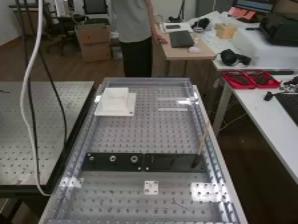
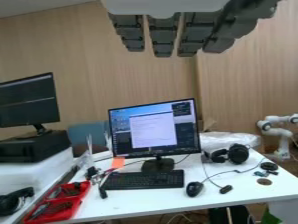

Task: Grab the paper clip and place it in the clear container

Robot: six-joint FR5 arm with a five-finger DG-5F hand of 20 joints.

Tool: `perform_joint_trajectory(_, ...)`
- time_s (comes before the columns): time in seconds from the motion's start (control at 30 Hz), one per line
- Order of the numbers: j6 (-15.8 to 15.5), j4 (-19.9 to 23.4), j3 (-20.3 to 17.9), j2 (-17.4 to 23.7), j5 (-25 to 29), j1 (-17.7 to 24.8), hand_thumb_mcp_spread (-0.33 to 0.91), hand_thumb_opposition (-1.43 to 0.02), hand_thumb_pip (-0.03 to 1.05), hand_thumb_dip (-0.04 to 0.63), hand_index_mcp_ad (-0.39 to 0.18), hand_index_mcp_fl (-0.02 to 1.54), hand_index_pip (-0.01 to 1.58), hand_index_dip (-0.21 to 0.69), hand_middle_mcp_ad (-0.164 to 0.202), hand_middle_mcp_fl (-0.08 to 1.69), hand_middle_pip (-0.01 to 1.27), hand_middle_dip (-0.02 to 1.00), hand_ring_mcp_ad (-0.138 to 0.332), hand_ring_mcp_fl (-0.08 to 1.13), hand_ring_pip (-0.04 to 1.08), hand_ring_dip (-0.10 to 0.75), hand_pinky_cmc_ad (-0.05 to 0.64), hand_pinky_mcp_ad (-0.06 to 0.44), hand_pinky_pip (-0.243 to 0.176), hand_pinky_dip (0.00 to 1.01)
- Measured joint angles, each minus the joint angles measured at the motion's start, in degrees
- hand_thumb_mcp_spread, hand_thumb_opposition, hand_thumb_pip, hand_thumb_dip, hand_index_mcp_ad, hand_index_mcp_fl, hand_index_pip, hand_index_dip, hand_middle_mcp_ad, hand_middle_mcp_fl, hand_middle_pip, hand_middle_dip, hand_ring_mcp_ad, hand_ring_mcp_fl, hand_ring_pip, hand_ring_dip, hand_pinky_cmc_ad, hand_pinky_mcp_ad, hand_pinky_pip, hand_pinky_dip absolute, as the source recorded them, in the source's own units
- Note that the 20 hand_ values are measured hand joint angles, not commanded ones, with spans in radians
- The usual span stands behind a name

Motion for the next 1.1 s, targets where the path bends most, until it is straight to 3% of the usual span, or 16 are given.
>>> perform_joint_trajectory(0.07,0.09,0.00,0.00,0.01,0.09,0.01,0.00,0.00,0.01,0.007,0.007,0.00,0.01,0.016,0.059,0.00,0.02,0.03,0.063,0.00,0.02,0.014,0.049,0.035,-0.010,0.02)
perform_joint_trajectory(0.17,0.23,-0.10,-0.02,0.08,0.42,0.00,0.16,-0.23,0.26,0.037,0.010,0.01,0.02,0.019,0.059,0.00,0.05,0.03,0.063,0.00,0.03,0.017,0.047,0.058,-0.010,0.12)
perform_joint_trajectory(0.2,0.32,-0.23,0.00,0.09,0.52,-0.01,0.23,-0.32,0.33,0.042,0.010,0.01,0.03,0.021,0.059,0.00,0.08,0.05,0.066,0.00,0.04,0.017,0.079,0.094,-0.012,0.18)
perform_joint_trajectory(0.3,0.55,-0.41,-0.06,0.19,0.75,0.03,0.26,-0.49,0.30,0.038,0.010,0.01,0.06,0.049,0.058,0.00,0.10,0.08,0.063,0.00,0.05,0.026,0.183,0.185,-0.037,0.32)
perform_joint_trajectory(0.47,0.38,0.05,-1.06,0.86,1.50,0.49,0.27,-0.63,0.31,0.042,0.007,0.01,0.07,0.063,0.058,0.00,0.12,0.11,0.112,0.00,0.08,0.042,0.279,0.265,-0.061,0.45)
perform_joint_trajectory(0.7,0.13,1.14,-2.64,0.86,2.66,0.40,0.26,-0.68,0.32,0.042,0.010,0.02,0.09,0.079,0.061,0.00,0.13,0.13,0.143,0.00,0.10,0.058,0.349,0.295,-0.075,0.50)
perform_joint_trajectory(1.1,0.16,5.02,-7.50,-0.14,1.44,-3.17,0.26,-0.71,0.35,0.042,0.014,0.02,0.09,0.079,0.075,0.00,0.14,0.14,0.159,0.00,0.11,0.063,0.363,0.311,-0.091,0.52)
